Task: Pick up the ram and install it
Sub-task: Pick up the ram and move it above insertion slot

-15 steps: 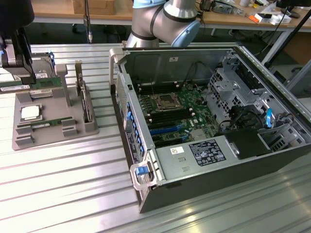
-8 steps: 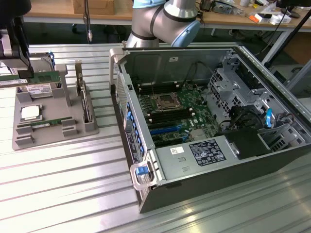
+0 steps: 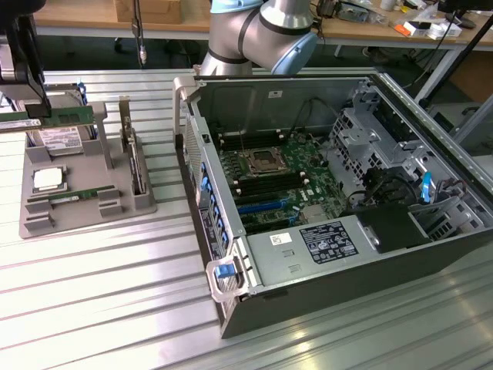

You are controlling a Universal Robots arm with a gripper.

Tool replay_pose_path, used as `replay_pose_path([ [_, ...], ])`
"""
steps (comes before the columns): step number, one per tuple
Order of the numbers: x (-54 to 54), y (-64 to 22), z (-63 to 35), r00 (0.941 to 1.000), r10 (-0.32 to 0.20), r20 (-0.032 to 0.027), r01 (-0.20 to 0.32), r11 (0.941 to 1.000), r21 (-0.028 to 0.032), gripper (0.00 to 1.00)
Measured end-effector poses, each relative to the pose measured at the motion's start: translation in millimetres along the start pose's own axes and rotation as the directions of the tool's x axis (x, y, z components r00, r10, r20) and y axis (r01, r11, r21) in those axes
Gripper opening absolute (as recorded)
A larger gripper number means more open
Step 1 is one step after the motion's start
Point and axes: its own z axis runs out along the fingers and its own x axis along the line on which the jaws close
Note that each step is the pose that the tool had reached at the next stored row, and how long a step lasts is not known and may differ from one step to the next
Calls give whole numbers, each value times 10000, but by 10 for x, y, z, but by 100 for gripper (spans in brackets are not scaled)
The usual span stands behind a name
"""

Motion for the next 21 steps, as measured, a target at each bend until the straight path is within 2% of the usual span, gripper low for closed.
replay_pose_path([
  [6,4,-65,-3,10000,0,0,0,10000,0,12],
  [10,10,-180,-8,10000,0,0,0,10000,0,12],
  [14,14,-241,-11,10000,0,0,0,10000,1,12],
  [17,20,-356,-16,10000,0,-3,0,10000,0,12],
  [21,26,-453,-20,10000,0,-7,0,10000,0,12],
])
